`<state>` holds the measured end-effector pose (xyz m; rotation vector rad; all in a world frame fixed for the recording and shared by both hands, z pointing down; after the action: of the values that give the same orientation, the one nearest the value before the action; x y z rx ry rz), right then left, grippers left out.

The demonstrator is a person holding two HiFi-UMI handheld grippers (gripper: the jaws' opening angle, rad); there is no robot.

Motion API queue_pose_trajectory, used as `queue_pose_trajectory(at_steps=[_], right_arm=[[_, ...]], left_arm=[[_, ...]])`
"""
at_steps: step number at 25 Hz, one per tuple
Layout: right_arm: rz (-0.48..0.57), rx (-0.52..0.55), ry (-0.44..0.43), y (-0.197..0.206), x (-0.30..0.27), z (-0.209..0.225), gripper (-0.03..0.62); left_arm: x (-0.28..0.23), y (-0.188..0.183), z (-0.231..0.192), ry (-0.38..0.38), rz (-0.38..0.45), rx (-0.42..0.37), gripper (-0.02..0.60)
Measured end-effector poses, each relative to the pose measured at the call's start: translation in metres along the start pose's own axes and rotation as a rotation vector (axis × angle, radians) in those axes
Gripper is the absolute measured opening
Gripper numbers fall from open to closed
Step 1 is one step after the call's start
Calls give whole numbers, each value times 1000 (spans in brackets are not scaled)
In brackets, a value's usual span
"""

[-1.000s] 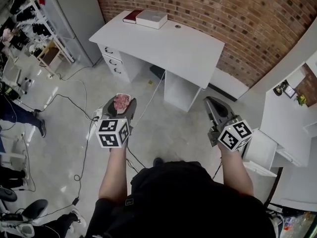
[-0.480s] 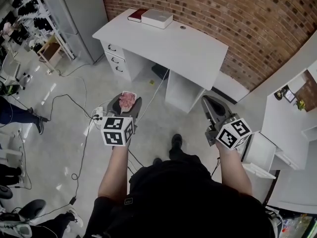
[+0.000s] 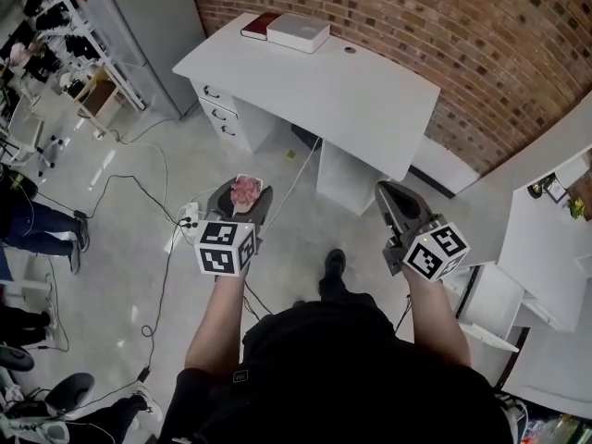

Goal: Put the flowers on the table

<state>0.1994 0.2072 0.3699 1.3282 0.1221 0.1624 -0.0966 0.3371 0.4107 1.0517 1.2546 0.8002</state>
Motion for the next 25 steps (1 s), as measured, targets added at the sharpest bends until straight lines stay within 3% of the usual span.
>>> queue_pose_trajectory(at_steps=[14, 25], right_arm=[[-36, -87, -36, -4, -61, 152, 6], [-31, -88, -79, -26, -65, 222, 6]], left_arm=[[-151, -44, 17, 11, -76, -30, 273], [-205, -79, 32, -42, -76, -36, 273]])
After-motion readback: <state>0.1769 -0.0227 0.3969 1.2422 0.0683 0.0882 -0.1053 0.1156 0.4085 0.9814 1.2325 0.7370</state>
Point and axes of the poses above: the fingertips, and each gripper's own axes: x backward along the fingers, z to its right, y out of its underside, the point moved 8 cm from there along x, backward along the fingers, and after that the axes turned 10 degrees about -y, right-handed, at the moved point
